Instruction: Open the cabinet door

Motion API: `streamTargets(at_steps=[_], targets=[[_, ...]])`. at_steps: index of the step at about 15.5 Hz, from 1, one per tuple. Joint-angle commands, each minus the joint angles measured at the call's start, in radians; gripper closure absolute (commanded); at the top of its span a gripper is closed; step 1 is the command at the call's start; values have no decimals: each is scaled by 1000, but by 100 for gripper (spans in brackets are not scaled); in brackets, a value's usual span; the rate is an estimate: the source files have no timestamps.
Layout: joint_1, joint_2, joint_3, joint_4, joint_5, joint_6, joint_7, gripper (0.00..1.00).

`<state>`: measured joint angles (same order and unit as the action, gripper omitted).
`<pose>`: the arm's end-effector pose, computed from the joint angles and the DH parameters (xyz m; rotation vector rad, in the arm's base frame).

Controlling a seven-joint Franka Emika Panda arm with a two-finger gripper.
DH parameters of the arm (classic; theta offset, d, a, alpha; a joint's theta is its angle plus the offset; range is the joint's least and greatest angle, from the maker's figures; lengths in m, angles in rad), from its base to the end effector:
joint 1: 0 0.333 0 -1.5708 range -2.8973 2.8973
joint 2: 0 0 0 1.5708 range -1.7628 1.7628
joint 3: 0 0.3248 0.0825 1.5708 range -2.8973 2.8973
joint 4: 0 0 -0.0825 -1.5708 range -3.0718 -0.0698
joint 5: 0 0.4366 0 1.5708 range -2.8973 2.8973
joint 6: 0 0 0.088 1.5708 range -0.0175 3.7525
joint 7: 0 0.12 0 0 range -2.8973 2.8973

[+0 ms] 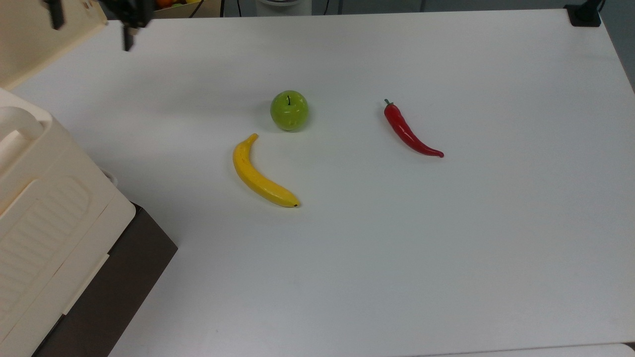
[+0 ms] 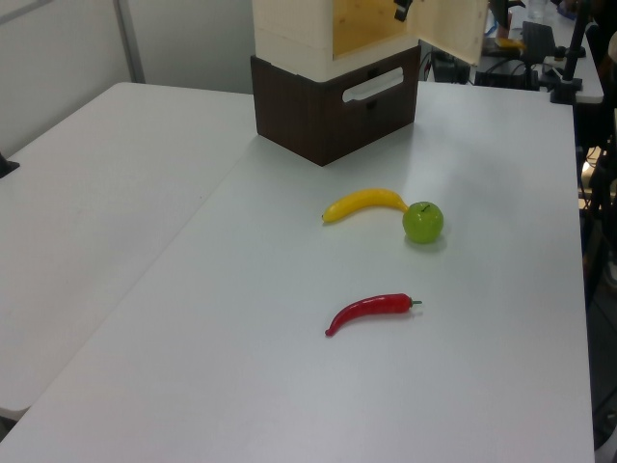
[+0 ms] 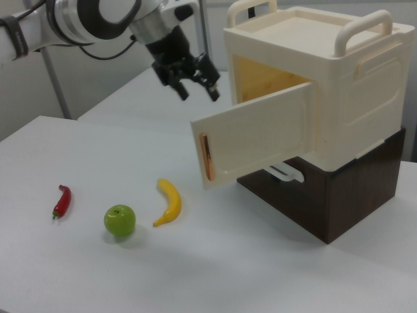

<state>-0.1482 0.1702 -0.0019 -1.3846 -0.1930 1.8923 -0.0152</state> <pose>0.6840 -0.1200 0.6461 2.8820 -0.1514 0.4668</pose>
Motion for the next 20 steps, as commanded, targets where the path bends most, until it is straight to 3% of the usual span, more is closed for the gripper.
streamTargets(at_steps=[1,7,12,20], targets=[[48,-29,23,-54,58,-65,11,0],[61,-67,115,-149,124,-156,12,0],[120,-147,115,-252,121,-196,104,0],[119,-155,112,-254,116,-266,106,0]])
